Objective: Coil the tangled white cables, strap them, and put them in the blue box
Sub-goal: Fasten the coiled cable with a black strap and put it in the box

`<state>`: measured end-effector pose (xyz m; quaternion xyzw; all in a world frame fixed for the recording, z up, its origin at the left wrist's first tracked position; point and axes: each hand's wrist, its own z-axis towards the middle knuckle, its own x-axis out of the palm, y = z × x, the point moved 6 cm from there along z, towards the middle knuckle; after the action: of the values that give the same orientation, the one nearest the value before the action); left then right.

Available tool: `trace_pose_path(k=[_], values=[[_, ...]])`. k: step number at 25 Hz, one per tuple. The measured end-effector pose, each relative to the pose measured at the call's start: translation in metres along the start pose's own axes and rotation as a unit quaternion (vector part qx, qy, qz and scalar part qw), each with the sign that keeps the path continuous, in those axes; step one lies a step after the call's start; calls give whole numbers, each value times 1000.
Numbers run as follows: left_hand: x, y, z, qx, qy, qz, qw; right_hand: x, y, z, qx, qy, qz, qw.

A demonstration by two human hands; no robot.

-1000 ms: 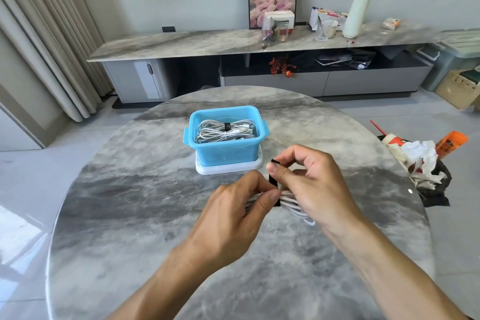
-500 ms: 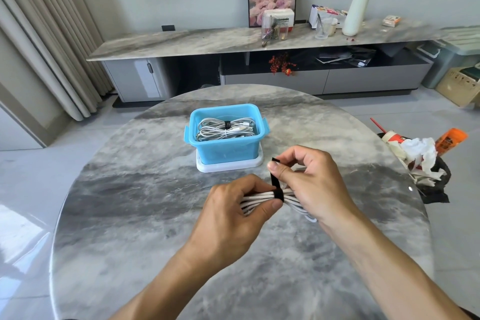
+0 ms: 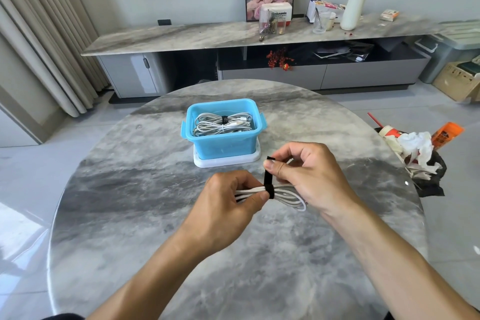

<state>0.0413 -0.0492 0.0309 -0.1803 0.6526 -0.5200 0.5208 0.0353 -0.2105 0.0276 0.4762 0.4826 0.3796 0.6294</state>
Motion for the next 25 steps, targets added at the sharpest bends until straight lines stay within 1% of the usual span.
trace_pose_path(k=[3, 5, 7, 10, 12, 16, 19, 21, 23, 24, 25], values=[[1, 8, 5, -78, 33, 12, 996, 10, 8, -4, -66, 34, -95, 993], [-1, 15, 9, -130, 37, -17, 991, 15, 12, -7, -108, 30, -112, 987], [-3, 21, 12, -159, 19, -55, 986, 16, 16, -9, -161, 10, -128, 979], [-6, 28, 12, -185, -29, -108, 976, 23, 24, -16, -288, 7, -194, 938], [-7, 33, 6, -222, -41, -175, 958, 30, 24, -23, -359, 17, -228, 905], [-9, 42, 1, -297, -1, -339, 893, 38, 23, -27, -468, 8, -321, 823], [-7, 44, -2, -328, 32, -427, 842, 41, 25, -29, -516, 10, -364, 776], [-5, 43, -4, -346, 46, -474, 808, 42, 27, -32, -546, -17, -387, 743], [-5, 44, -4, -358, 43, -537, 763, 43, 21, -34, -563, -57, -423, 707], [-9, 44, -3, -352, 28, -570, 742, 45, 13, -32, -557, -65, -451, 694], [-15, 43, -1, -338, 9, -596, 729, 49, 1, -30, -540, -57, -482, 687]])
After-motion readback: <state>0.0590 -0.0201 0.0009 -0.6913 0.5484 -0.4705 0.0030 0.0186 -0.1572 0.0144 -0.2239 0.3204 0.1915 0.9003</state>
